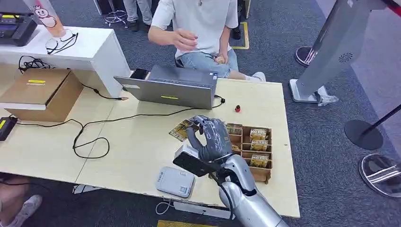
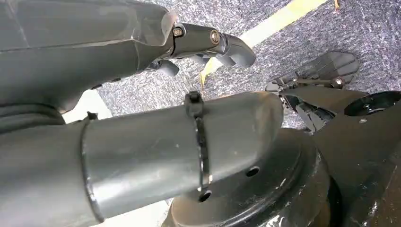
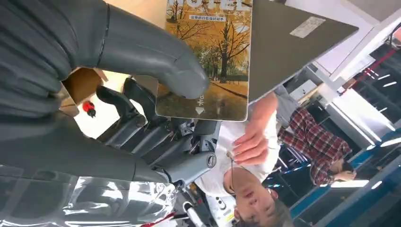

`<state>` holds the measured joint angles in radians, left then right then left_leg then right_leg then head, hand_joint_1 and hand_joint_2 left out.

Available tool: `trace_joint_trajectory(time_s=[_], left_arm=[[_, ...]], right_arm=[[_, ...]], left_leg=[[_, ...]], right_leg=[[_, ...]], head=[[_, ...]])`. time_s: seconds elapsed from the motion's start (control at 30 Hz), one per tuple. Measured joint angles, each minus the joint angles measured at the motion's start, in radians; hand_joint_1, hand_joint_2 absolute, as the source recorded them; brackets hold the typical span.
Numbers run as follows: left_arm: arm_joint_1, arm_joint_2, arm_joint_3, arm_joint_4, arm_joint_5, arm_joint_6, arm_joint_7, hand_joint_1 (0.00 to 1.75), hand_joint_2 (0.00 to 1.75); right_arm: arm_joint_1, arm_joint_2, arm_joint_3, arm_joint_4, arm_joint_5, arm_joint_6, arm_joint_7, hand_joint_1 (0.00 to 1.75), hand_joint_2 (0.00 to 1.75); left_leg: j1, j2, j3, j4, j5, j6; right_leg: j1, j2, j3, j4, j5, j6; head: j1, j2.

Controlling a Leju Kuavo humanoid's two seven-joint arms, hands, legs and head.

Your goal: Pass the card to the sensor for recognition and then transmit it.

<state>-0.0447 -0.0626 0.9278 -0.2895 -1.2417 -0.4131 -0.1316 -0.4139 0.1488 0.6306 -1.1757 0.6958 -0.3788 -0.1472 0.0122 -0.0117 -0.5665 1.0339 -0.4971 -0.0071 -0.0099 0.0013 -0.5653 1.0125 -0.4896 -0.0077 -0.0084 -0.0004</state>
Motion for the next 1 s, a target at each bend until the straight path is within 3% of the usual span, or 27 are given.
trace_joint_trajectory(time_s=[1.0], left_arm=[[-0.005, -0.004, -0.006, 0.000, 0.008, -0.001, 0.013, 0.00, 0.00]], right_arm=[[-0.079, 0.047, -0.033, 0.071, 0.013, 0.010, 0.022, 1.75, 1.75]], left_leg=[[0.000, 0.000, 0.000, 0.000, 0.000, 0.000]], right_leg=[[0.000, 0.000, 0.000, 0.000, 0.000, 0.000]], head=[[0.000, 0.000]])
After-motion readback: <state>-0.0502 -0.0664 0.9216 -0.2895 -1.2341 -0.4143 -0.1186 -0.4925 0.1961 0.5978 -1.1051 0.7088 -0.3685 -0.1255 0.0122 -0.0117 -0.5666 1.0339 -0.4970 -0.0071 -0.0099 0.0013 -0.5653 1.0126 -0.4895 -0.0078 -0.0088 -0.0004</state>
